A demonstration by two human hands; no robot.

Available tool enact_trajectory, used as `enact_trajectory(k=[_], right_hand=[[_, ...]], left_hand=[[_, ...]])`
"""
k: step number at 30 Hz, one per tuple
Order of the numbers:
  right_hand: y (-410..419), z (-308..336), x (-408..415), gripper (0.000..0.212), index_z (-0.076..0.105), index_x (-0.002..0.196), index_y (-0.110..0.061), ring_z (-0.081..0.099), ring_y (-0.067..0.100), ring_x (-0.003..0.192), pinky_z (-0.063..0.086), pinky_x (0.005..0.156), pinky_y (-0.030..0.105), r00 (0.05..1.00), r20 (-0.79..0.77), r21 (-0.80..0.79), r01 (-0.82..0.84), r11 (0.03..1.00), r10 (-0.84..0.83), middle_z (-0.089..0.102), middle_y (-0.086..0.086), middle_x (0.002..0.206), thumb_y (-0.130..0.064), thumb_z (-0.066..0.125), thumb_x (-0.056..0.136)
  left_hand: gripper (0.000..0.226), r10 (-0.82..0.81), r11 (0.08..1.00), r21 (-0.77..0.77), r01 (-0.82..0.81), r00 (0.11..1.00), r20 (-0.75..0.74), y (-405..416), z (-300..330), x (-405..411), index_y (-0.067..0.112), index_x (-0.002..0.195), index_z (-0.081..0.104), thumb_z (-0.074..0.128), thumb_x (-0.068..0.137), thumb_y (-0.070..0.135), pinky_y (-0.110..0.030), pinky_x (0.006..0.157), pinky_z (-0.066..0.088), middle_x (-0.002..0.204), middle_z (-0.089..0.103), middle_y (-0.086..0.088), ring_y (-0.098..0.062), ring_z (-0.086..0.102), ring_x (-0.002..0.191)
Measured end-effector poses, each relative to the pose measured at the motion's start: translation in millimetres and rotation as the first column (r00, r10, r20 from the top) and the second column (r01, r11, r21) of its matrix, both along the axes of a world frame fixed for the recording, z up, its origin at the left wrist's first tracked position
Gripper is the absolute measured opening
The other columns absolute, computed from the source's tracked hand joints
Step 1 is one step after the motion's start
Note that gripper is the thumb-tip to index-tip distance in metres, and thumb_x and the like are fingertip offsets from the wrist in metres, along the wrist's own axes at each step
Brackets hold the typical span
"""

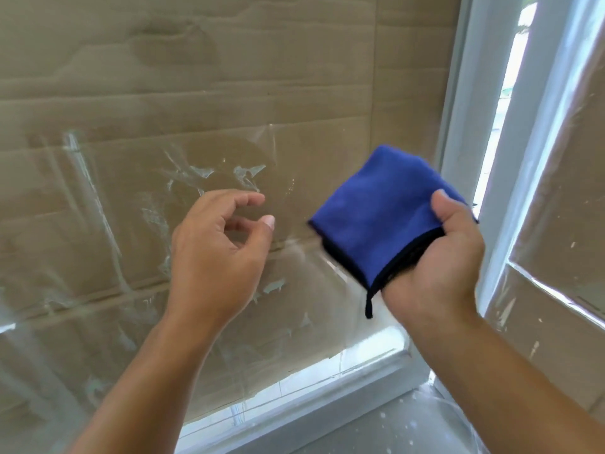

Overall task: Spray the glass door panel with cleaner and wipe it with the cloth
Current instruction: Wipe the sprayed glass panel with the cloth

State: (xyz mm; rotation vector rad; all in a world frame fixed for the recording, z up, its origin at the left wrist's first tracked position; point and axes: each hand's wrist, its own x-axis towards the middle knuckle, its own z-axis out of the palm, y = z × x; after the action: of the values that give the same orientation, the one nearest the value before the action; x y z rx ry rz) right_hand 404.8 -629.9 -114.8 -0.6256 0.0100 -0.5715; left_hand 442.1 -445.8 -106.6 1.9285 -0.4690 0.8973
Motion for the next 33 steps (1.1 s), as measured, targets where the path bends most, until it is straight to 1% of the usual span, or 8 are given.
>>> enact_trajectory(k=[6,10,15,19,21,25,30,33], right_hand=[[-34,-9,43,0.075,0.036,0.157,-0.016,0.023,0.008,0.152,0.016,0.125,0.030,0.854,-0.018,-0.401,0.471,0.786,-0.520,0.028,-0.002,0.166,-0.043,0.048,0.089],[-38,-31,94,0.072,0.013,0.161,-0.038,-0.008,0.008,0.156,-0.013,0.125,0.045,0.761,-0.082,-0.767,0.365,0.528,-0.644,-0.002,-0.009,0.171,-0.048,0.027,0.092],[5,-29,122,0.078,0.000,0.160,-0.036,-0.016,0.017,0.156,-0.012,0.122,0.053,0.721,-0.018,-0.848,0.356,0.394,-0.692,-0.011,-0.008,0.170,-0.063,0.017,0.089],[68,-66,113,0.072,0.010,0.161,-0.026,-0.007,0.034,0.157,-0.008,0.122,0.060,0.678,0.554,-0.828,0.511,-0.231,-0.483,-0.005,0.002,0.168,-0.065,0.009,0.101],[68,-103,116,0.065,0.006,0.161,-0.032,-0.003,0.035,0.157,-0.005,0.122,0.062,0.655,0.663,-0.748,0.554,-0.365,-0.363,-0.005,0.002,0.169,-0.062,0.011,0.104],[37,-144,127,0.062,0.004,0.162,-0.031,0.000,0.033,0.157,-0.001,0.123,0.063,0.601,0.523,-0.830,0.520,-0.202,-0.604,-0.005,0.002,0.170,-0.055,0.019,0.107],[27,-63,132,0.076,-0.006,0.159,-0.023,-0.016,0.013,0.155,-0.011,0.123,0.053,0.700,0.035,-0.793,0.454,0.406,-0.713,-0.012,-0.013,0.166,-0.058,0.012,0.094],[39,-13,130,0.076,0.002,0.162,-0.021,-0.012,0.017,0.156,-0.011,0.123,0.053,0.684,0.194,-0.827,0.500,0.258,-0.703,-0.005,-0.005,0.171,-0.057,0.013,0.096]], left_hand=[[0.017,-0.003,0.999,0.047,-0.004,0.990,0.144,2,-4,4,0.019,0.102,0.071,0.072,0.087,0.011,-0.010,0.061,0.046,0.105,0.063,0.007,-0.007,0.064,0.078],[0.017,0.008,0.998,0.064,-0.021,0.980,0.199,2,-6,8,0.020,0.101,0.071,0.072,0.087,0.010,-0.016,0.062,0.047,0.104,0.061,0.008,-0.011,0.063,0.078],[0.017,0.130,0.970,0.143,-0.197,0.916,0.379,3,-14,19,0.012,0.101,0.072,0.068,0.085,0.012,-0.042,0.080,0.050,0.104,0.061,0.001,-0.019,0.060,0.093],[0.018,0.217,0.950,0.092,-0.299,0.842,0.495,5,-17,24,0.010,0.101,0.074,0.068,0.084,0.009,-0.053,0.084,0.044,0.104,0.063,-0.008,-0.029,0.058,0.099],[0.019,0.243,0.947,0.056,-0.318,0.817,0.523,8,-18,24,0.010,0.102,0.073,0.067,0.084,0.008,-0.055,0.085,0.044,0.105,0.062,-0.011,-0.031,0.057,0.100],[0.019,0.249,0.943,0.059,-0.328,0.813,0.527,14,-21,23,0.010,0.102,0.073,0.067,0.084,0.009,-0.046,0.091,0.042,0.106,0.062,-0.013,-0.031,0.056,0.101],[0.017,0.275,0.916,0.115,-0.384,0.810,0.518,23,-28,27,0.011,0.098,0.075,0.068,0.083,0.009,-0.038,0.092,0.035,0.106,0.063,-0.013,-0.035,0.057,0.101],[0.015,0.299,0.897,0.120,-0.426,0.784,0.544,25,-29,29,0.010,0.096,0.076,0.067,0.083,0.008,-0.037,0.093,0.034,0.106,0.064,-0.013,-0.038,0.056,0.102]])
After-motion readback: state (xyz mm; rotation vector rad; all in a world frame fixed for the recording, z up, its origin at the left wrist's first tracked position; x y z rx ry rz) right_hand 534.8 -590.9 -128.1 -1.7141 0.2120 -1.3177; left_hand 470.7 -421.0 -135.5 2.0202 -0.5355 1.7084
